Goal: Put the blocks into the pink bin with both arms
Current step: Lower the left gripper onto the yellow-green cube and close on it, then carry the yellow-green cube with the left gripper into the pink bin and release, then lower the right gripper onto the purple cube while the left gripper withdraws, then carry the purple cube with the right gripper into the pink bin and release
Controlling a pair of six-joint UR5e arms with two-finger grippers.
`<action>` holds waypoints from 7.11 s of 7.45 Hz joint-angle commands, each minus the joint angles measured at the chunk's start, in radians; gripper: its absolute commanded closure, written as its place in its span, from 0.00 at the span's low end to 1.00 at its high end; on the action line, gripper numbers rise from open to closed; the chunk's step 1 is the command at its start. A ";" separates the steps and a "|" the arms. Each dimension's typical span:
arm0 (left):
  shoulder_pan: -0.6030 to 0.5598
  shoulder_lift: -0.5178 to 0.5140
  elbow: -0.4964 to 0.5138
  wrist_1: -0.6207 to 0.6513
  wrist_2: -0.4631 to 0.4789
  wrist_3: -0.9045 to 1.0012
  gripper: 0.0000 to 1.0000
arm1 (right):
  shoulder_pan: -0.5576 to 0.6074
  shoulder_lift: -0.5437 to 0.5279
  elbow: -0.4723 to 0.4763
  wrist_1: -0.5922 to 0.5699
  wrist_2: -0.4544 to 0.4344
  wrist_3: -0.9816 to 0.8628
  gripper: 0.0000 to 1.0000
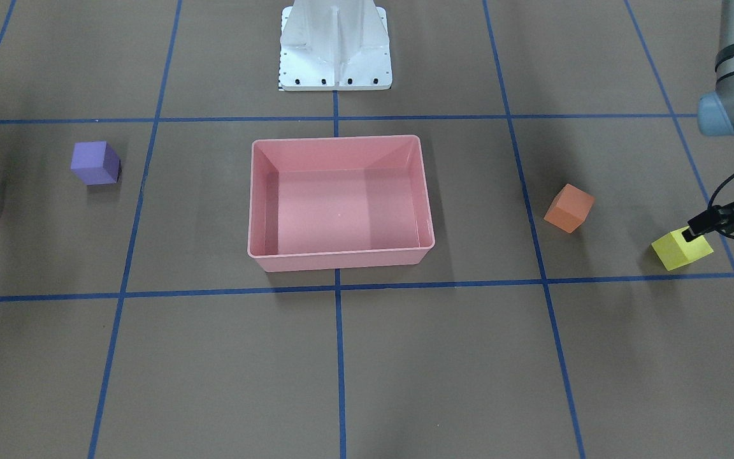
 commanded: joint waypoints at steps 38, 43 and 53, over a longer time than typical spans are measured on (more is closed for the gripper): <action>-0.028 -0.128 -0.313 0.560 0.000 0.639 0.00 | -0.831 -0.325 0.189 0.623 -0.500 0.986 0.00; -0.026 -0.122 -0.311 0.560 0.000 0.634 0.00 | -0.813 -0.226 0.202 0.612 -0.492 0.985 1.00; 0.071 -0.127 -0.204 0.245 0.000 0.312 0.00 | -0.753 0.571 -0.013 0.285 -0.417 1.350 0.01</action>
